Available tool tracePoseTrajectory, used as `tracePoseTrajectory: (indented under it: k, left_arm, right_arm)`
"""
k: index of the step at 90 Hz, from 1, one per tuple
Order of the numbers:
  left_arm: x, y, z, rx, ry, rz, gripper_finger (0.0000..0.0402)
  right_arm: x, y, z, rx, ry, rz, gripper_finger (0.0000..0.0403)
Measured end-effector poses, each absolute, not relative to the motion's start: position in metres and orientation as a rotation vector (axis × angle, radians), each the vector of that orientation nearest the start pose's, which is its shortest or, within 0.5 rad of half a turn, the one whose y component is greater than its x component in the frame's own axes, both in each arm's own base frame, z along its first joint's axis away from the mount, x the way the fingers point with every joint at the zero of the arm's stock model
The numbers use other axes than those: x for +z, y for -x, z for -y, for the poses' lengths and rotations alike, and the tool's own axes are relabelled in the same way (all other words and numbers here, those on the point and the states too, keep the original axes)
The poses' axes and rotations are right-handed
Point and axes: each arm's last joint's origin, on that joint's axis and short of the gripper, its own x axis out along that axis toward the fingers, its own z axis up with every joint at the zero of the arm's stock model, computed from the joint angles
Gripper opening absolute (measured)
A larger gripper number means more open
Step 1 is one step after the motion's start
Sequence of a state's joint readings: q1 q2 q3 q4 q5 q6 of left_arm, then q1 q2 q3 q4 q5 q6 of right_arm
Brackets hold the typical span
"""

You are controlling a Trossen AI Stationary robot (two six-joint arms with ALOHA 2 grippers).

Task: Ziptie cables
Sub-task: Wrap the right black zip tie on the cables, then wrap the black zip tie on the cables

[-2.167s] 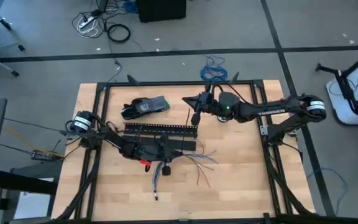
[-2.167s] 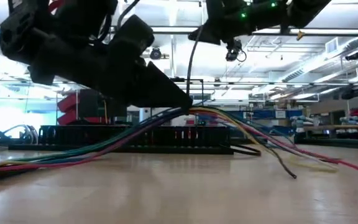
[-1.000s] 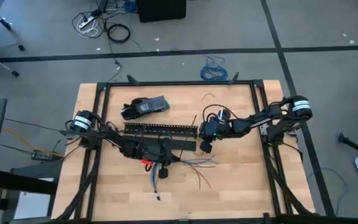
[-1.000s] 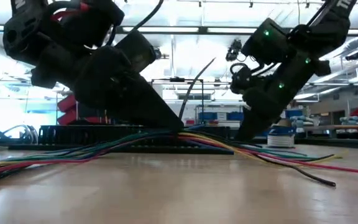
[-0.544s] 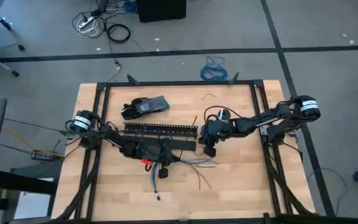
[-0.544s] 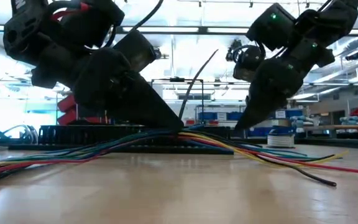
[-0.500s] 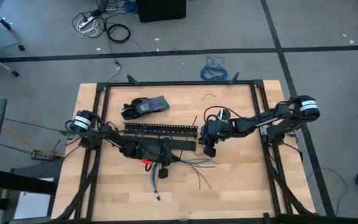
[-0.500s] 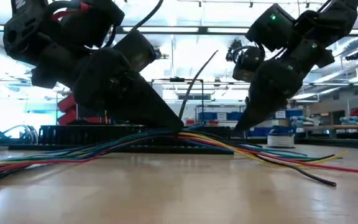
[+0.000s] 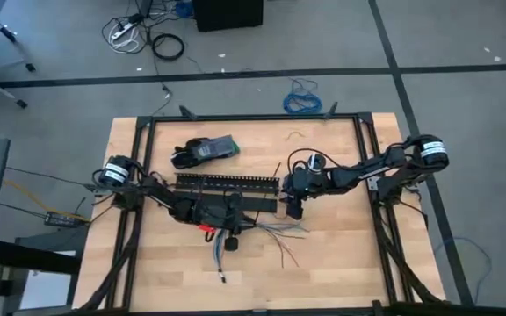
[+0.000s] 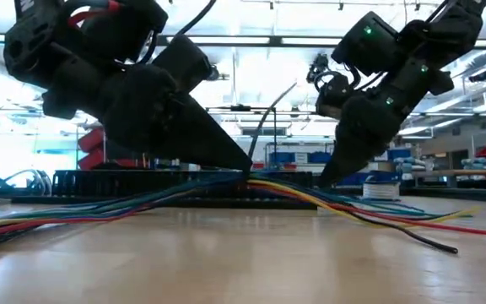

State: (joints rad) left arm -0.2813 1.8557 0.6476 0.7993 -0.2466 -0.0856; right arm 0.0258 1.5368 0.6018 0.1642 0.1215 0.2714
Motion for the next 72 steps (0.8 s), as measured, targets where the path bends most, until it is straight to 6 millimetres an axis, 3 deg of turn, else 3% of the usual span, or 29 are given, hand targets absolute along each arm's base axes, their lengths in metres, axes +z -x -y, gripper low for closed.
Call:
tracePoseTrajectory:
  k: [18,51,72]
  left_arm:
    - [0.111,-0.314,0.083,0.017,0.001,-0.389,0.0124]
    - [0.117,-0.319,0.084,0.015,0.009,-0.356,0.0127]
    - [0.121,-0.324,0.085,0.015,0.012,-0.340,0.0127]
  right_arm:
    - [0.138,-0.273,-0.016,-0.206,-0.183,-0.751,0.0152]
    - [0.136,-0.270,-0.021,-0.256,-0.152,-0.773,0.0134]
    - [0.136,-0.270,-0.020,-0.279,-0.146,-0.771,0.0161]
